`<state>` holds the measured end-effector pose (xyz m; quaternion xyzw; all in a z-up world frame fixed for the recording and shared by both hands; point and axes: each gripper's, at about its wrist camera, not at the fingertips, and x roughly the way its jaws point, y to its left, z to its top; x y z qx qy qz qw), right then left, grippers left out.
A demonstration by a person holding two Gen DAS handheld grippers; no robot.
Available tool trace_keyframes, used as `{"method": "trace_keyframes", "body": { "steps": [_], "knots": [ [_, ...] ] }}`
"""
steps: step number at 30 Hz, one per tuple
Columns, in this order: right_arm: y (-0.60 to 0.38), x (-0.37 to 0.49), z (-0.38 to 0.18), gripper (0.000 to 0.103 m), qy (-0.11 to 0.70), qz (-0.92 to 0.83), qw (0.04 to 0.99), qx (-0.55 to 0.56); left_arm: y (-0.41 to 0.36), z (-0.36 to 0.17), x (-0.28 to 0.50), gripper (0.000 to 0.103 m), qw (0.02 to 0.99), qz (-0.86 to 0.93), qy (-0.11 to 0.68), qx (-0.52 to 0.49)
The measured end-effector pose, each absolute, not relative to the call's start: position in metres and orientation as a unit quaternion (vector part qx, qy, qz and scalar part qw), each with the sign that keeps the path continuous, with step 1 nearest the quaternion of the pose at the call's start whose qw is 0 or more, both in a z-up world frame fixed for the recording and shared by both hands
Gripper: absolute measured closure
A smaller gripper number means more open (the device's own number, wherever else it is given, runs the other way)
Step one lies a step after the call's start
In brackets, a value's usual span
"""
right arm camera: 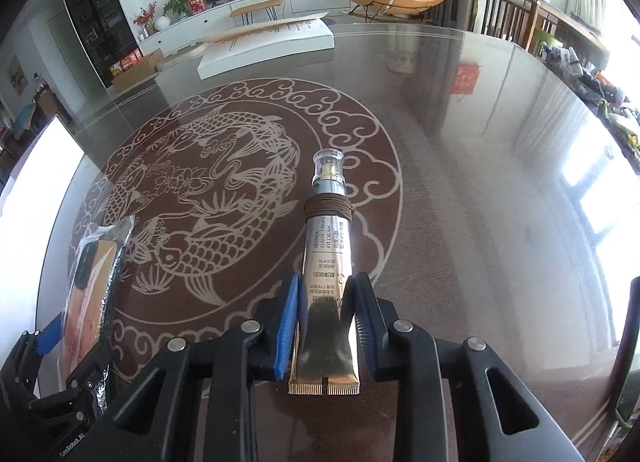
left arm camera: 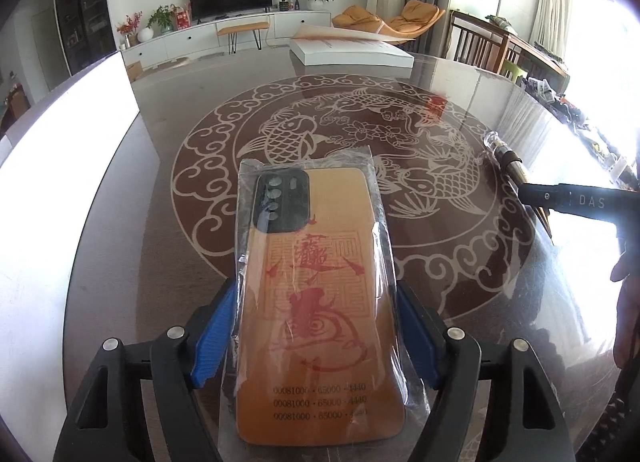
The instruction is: Organize objects
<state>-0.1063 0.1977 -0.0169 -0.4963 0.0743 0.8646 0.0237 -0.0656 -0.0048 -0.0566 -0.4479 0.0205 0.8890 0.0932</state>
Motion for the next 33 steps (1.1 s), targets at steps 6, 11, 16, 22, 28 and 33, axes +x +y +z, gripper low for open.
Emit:
{"method": "trace_keyframes", "body": {
  "steps": [6,11,16,22,28,33],
  "knots": [
    [0.176,-0.067,0.021,0.075,0.113,0.868,-0.041,-0.482,-0.041,-0.003,-0.027,0.029,0.103,0.913,-0.030,-0.393],
    [0.113,-0.049,0.067,0.102,0.086,0.883,-0.114,-0.448,-0.094,0.055,0.005,0.029,0.094,0.932,-0.080,-0.342],
    [0.070,-0.055,0.083,0.099,0.039,0.885,-0.136,-0.443,-0.159,0.098,0.027,0.029,0.048,0.947,-0.081,-0.307],
    [0.077,-0.070,0.036,0.024,-0.029,0.832,-0.123,-0.540,-0.211,0.122,0.051,0.029,0.000,0.957,-0.076,-0.279],
    [0.032,-0.067,-0.014,0.069,-0.061,0.815,-0.162,-0.553,-0.237,0.115,0.058,0.029,-0.014,0.954,-0.096,-0.283],
    [0.026,-0.061,-0.013,0.078,-0.062,0.817,-0.158,-0.552,-0.264,0.111,0.069,0.029,-0.041,0.953,-0.080,-0.290]
  ]
}}
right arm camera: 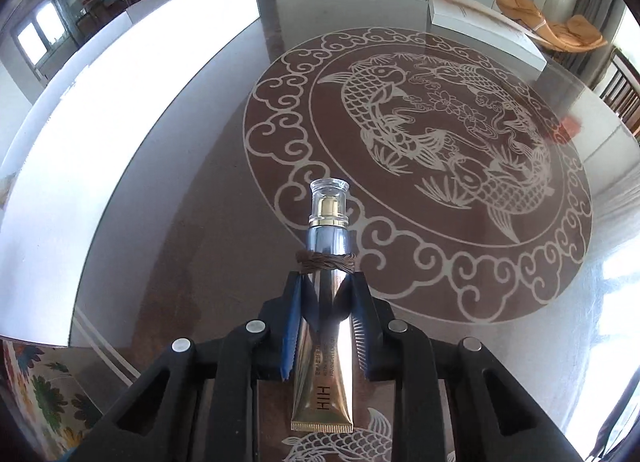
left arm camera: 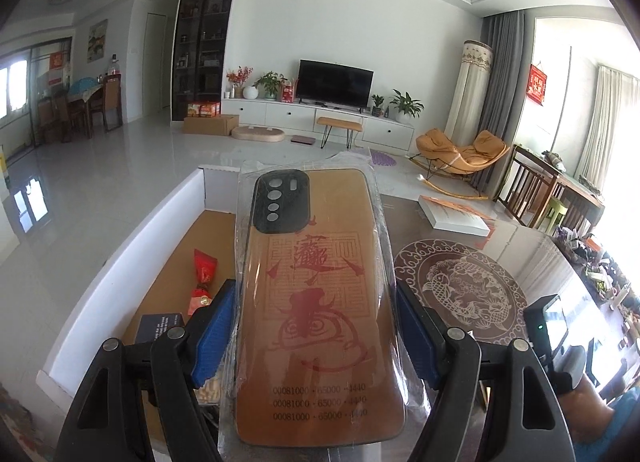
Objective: Organize objects
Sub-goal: 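Carry the phone case and tube over the cardboard box and open both tools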
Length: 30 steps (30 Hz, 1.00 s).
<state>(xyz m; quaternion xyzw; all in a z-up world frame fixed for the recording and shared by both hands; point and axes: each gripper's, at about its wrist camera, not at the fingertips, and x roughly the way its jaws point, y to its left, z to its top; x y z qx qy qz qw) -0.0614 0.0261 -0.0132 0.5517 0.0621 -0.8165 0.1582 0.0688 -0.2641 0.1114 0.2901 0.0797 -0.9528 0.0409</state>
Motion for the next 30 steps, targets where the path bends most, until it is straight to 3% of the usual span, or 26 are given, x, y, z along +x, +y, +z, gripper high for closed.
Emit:
{"method": "trace_keyframes", "body": {
  "steps": [8,15,18,20,22,28,30],
  "knots": [
    [-0.053,-0.034,0.116,0.078,-0.024,-0.833,0.310,0.457,-0.306,0.069,0.043,0.029,0.089,-0.929,0.047,0.355],
    [-0.180,-0.040,0.128,0.076,-0.014,-0.802,0.393,0.450,-0.322,0.034,0.018,0.028,0.128,-0.899,0.036,0.418],
    [-0.205,-0.041,0.101,0.053,0.010,-0.797,0.369,0.478,-0.328,0.027,0.016,0.020,0.156,-0.888,0.032,0.432],
    [-0.204,-0.037,0.092,0.053,0.006,-0.795,0.367,0.484,-0.328,0.030,0.020,0.011,0.165,-0.889,0.029,0.425],
    [-0.197,-0.029,0.092,0.044,0.012,-0.797,0.365,0.482,-0.327,0.035,0.026,0.000,0.175,-0.893,0.024,0.414],
    [-0.170,-0.006,0.111,0.022,0.052,-0.830,0.334,0.445,-0.324,0.058,0.035,0.000,0.223,-0.878,0.038,0.422],
    [-0.164,-0.003,0.117,0.019,0.060,-0.838,0.319,0.438,-0.318,0.064,0.040,0.000,0.224,-0.877,0.020,0.424]
  ]
}}
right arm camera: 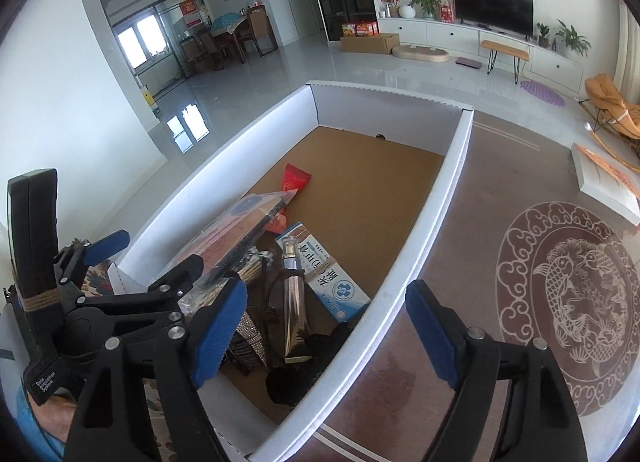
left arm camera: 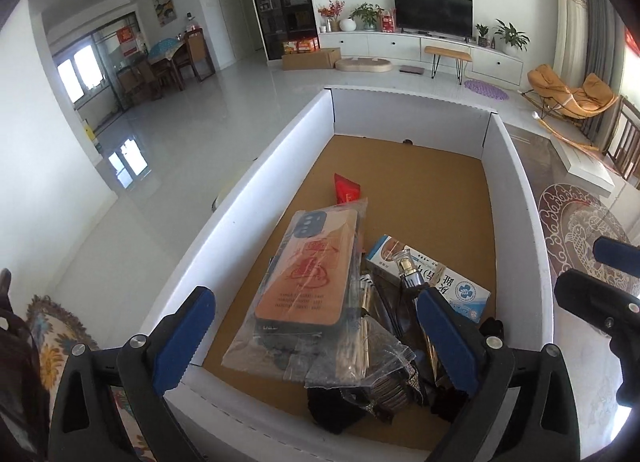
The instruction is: Organize objects
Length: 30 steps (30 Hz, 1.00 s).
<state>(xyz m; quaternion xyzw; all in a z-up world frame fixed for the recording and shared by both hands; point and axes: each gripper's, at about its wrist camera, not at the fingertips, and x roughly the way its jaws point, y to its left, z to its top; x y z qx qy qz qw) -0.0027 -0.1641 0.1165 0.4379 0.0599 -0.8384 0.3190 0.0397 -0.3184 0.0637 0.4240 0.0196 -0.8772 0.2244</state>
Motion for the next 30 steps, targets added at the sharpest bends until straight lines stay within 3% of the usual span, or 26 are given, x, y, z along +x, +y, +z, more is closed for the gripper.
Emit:
{"method": "trace_keyframes", "body": {
  "steps": [5,12,30],
  "knots": [
    [-0.164,0.001,0.122,0.015,0.085,-0.839,0.300,0.446,-0.306,0.067,0.044,0.000,0.224,-0.874,-0.018,0.430],
    [-0.171,-0.001,0.118,0.015,0.097,-0.831,0.295,0.462,-0.320,0.078,0.047,0.000,0.218,-0.874,0.040,0.432],
    [-0.181,-0.001,0.122,0.015,0.103,-0.832,0.310,0.449,-0.329,0.082,0.055,0.000,0.235,-0.878,0.072,0.411]
  ]
}}
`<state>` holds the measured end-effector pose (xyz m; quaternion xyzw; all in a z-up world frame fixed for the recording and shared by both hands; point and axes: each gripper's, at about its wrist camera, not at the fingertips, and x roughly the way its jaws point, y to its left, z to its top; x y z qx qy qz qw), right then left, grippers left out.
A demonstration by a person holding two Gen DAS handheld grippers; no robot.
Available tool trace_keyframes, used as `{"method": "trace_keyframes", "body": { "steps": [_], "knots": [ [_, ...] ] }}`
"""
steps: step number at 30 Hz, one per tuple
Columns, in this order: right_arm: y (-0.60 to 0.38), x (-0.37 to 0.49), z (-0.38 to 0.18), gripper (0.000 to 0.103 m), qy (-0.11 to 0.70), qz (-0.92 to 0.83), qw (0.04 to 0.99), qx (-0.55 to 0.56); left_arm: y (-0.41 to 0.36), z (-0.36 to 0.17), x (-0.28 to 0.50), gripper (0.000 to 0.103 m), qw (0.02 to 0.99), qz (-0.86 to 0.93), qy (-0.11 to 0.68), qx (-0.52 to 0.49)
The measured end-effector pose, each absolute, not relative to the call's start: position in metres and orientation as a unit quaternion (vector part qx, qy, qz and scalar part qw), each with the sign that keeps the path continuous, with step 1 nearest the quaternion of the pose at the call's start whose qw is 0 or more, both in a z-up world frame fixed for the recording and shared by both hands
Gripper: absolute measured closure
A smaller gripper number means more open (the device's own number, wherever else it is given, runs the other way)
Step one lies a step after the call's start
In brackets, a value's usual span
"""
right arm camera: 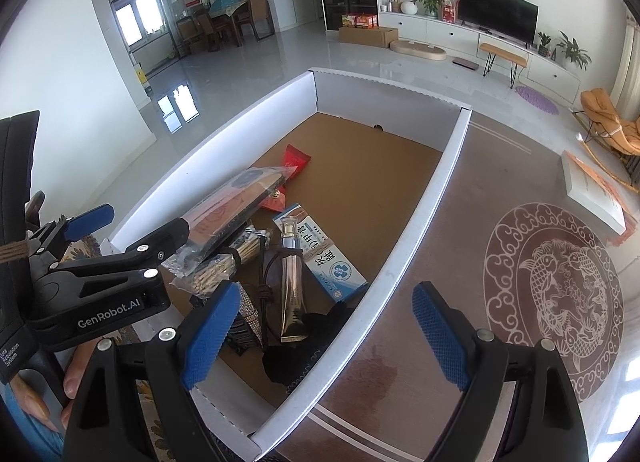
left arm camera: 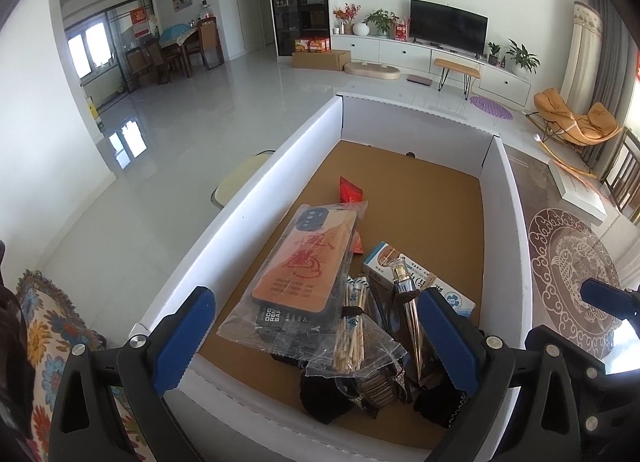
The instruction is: Organize objects
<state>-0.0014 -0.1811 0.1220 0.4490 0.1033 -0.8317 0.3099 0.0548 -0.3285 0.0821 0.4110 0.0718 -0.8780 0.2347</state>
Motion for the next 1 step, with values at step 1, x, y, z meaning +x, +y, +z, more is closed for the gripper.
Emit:
{"method": "trace_keyframes", "body": {
  "steps": [1],
  "knots": [
    [-0.1821,-0.0009,0.1228,0.015,0.103,-0.832,0.311,0.448,-0.3271,0.0830,0.0550,0.000,0.236,-0.879,0.066,0.409]
  ]
}}
